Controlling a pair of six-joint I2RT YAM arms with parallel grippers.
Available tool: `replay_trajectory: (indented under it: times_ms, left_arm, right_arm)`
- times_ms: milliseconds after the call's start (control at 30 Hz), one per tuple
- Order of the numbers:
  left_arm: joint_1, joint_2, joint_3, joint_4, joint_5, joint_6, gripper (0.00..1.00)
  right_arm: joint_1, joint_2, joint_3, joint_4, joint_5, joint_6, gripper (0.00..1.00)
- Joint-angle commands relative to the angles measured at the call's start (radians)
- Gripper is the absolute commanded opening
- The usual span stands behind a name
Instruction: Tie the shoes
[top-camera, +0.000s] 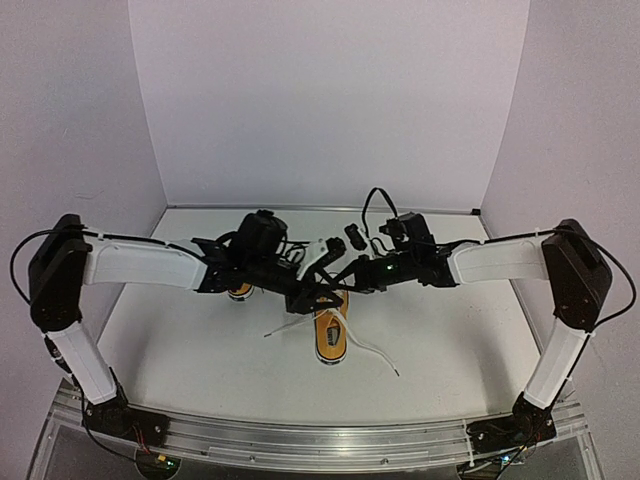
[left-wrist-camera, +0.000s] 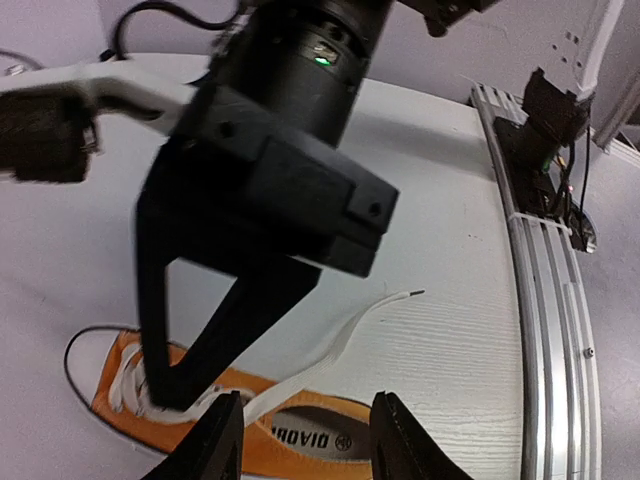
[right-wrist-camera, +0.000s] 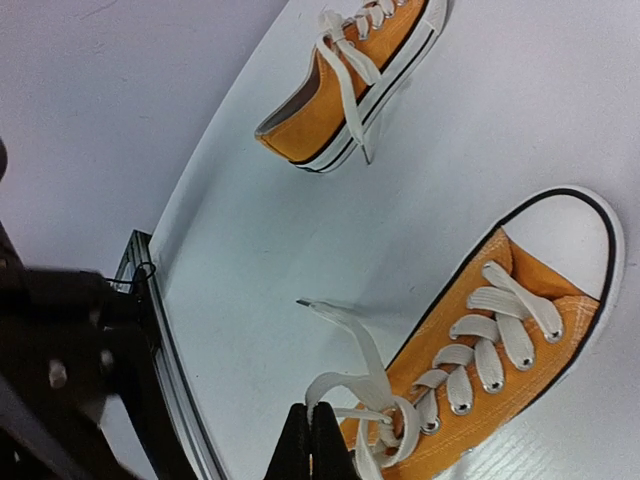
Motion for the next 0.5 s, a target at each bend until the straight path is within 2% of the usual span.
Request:
replay_trajectory:
  times_ms: [0, 100, 233, 367, 467]
  left_arm:
    - [0.021, -0.163, -0.170, 0.165, -0.227, -0.165, 0.48]
    - [0.075, -0.209, -0.250, 0.174, -0.292, -0.280, 0.49]
    - [0.125, -0.207, -0.305, 0.177, -0.272, -0.348, 0.49]
    - [0.132, -0.173, -0.326, 0.213, -0.242, -0.370, 0.50]
    - [0.136, -0.129, -0.312, 0.226, -0.194, -0.374, 0.52]
  right_arm:
    - [0.051, 0.051, 0.069, 0.034, -0.030, -0.010, 0.00]
    - [0.076, 0.085, 0.092, 0.033, -0.024, -0.005, 0.00]
    - [0.107, 0.124, 0.118, 0.021, -0.009, 0.003, 0.02]
    - [0.128, 0.129, 0.136, -0.032, 0.003, -0.015, 0.16]
    - [0.128, 0.082, 0.134, -0.087, 0.030, -0.044, 0.32]
